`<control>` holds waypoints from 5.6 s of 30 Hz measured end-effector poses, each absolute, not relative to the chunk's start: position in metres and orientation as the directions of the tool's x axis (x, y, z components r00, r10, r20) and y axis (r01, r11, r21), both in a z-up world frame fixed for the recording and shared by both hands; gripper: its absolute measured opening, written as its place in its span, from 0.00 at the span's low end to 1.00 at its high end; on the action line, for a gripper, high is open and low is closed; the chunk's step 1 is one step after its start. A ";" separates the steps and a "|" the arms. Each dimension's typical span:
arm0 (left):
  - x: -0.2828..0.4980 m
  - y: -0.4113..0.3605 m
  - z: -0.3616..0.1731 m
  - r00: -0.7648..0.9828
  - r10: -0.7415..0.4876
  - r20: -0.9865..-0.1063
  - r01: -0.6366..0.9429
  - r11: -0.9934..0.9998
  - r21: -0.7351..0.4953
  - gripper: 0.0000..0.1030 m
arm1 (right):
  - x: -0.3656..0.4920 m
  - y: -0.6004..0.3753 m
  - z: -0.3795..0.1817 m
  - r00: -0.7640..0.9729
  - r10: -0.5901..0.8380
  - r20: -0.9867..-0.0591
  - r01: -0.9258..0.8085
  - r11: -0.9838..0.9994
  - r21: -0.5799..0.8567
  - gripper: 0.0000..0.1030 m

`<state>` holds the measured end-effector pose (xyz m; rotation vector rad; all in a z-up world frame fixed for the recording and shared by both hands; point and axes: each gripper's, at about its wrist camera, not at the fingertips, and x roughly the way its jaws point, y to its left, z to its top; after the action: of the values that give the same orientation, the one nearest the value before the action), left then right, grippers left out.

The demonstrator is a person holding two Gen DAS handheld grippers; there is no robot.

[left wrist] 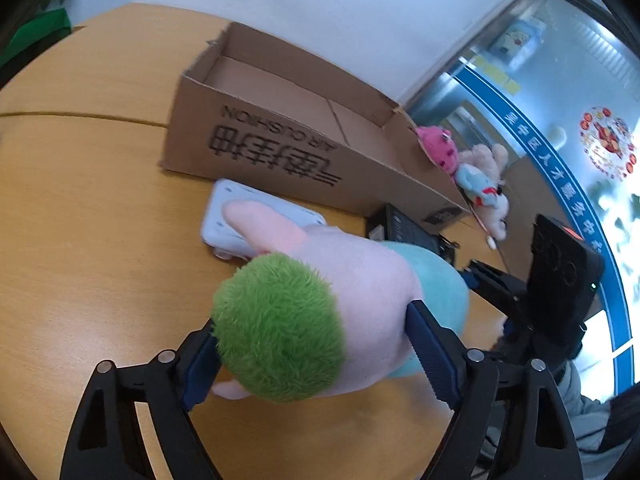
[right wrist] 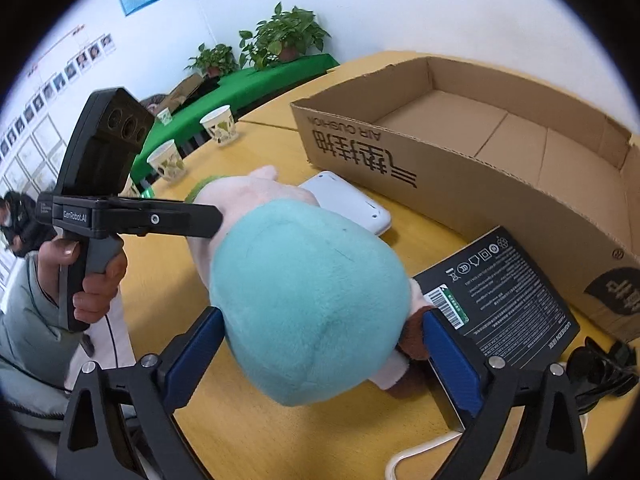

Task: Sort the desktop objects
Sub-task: 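Grasp the pink and light-blue pig plush with both grippers, then lift the pig plush with both grippers and carry it over the cardboard box, then lower the pig plush into the box and open both grippers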

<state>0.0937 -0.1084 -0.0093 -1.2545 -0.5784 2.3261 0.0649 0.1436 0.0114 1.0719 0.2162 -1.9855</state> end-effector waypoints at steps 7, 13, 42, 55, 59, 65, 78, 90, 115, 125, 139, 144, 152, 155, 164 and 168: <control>0.102 -0.089 0.016 -0.554 0.476 -0.683 -0.174 -0.868 -0.464 0.70 | 0.078 0.145 0.012 -0.310 -0.594 -0.743 0.723 -0.654 0.221 0.77; 0.090 -0.074 0.076 -0.657 0.457 -0.599 -0.256 -0.883 -0.393 0.67 | 0.064 0.159 0.053 -0.391 -0.631 -0.670 0.711 -0.670 0.215 0.75; -0.171 -0.118 0.223 -0.847 0.407 -0.342 -0.353 -0.912 -0.211 0.68 | -0.186 0.096 0.234 -0.711 -0.579 -0.399 0.683 -0.703 -0.197 0.75; -0.286 -0.127 0.044 -0.641 0.314 -0.700 -0.167 -0.947 -0.273 0.67 | -0.321 0.037 0.020 -0.554 -0.486 -0.676 0.663 -0.749 -0.004 0.75; -0.293 -0.105 0.050 -0.582 0.258 -0.771 -0.152 -0.966 -0.209 0.75 | -0.321 0.030 0.006 -0.558 -0.478 -0.678 0.651 -0.759 0.000 0.75; -0.284 -0.111 0.040 -0.524 0.276 -0.806 -0.175 -0.961 -0.215 0.77 | -0.315 0.028 -0.011 -0.504 -0.450 -0.737 0.671 -0.742 -0.006 0.75; -0.290 -0.108 0.034 -0.446 0.281 -0.850 -0.191 -0.958 -0.216 0.87 | -0.321 0.031 0.006 -0.383 -0.467 -0.797 0.660 -0.742 0.118 0.75; -0.246 -0.175 0.084 -0.602 0.249 -0.759 -0.076 -0.964 -0.257 0.88 | -0.327 0.036 -0.009 -0.315 -0.500 -0.807 0.653 -0.731 0.198 0.75; -0.169 -0.131 0.016 -0.500 0.247 -0.830 -0.117 -0.969 -0.218 0.88 | -0.339 0.057 0.010 -0.292 -0.567 -0.770 0.697 -0.678 0.234 0.79; -0.166 -0.125 0.012 -0.483 0.262 -0.835 -0.123 -0.965 -0.231 0.88 | -0.337 0.039 0.001 -0.289 -0.653 -0.700 0.748 -0.611 0.260 0.69; -0.171 -0.131 0.007 -0.478 0.285 -0.831 -0.098 -0.957 -0.272 0.88 | -0.279 0.051 0.004 -0.274 -0.440 -0.855 0.677 -0.720 0.153 0.53; -0.171 -0.130 0.005 -0.466 0.288 -0.837 -0.110 -0.957 -0.268 0.88 | -0.274 0.052 0.013 -0.221 -0.450 -0.865 0.700 -0.691 0.180 0.56; -0.172 -0.125 0.004 -0.471 0.281 -0.836 -0.107 -0.959 -0.262 0.88 | -0.286 0.015 -0.004 0.054 -0.583 -0.811 0.644 -0.600 0.475 0.56; -0.172 -0.121 0.002 -0.460 0.271 -0.846 -0.116 -0.962 -0.246 0.88 | -0.297 -0.015 -0.021 0.116 -0.616 -0.779 0.594 -0.586 0.552 0.56; -0.173 -0.115 -0.002 -0.441 0.263 -0.858 -0.128 -0.965 -0.230 0.88 | -0.314 -0.028 -0.036 0.008 -0.797 -0.604 0.466 -0.532 0.707 0.57; -0.175 -0.117 0.000 -0.445 0.263 -0.856 -0.118 -0.965 -0.235 0.88 | -0.325 -0.020 -0.026 -0.069 -0.805 -0.590 0.446 -0.554 0.703 0.58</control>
<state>-0.1745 -0.1168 -0.0001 -1.5100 -0.2060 2.4861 -0.3248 -0.0201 -0.0261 1.2953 -0.4272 -1.7646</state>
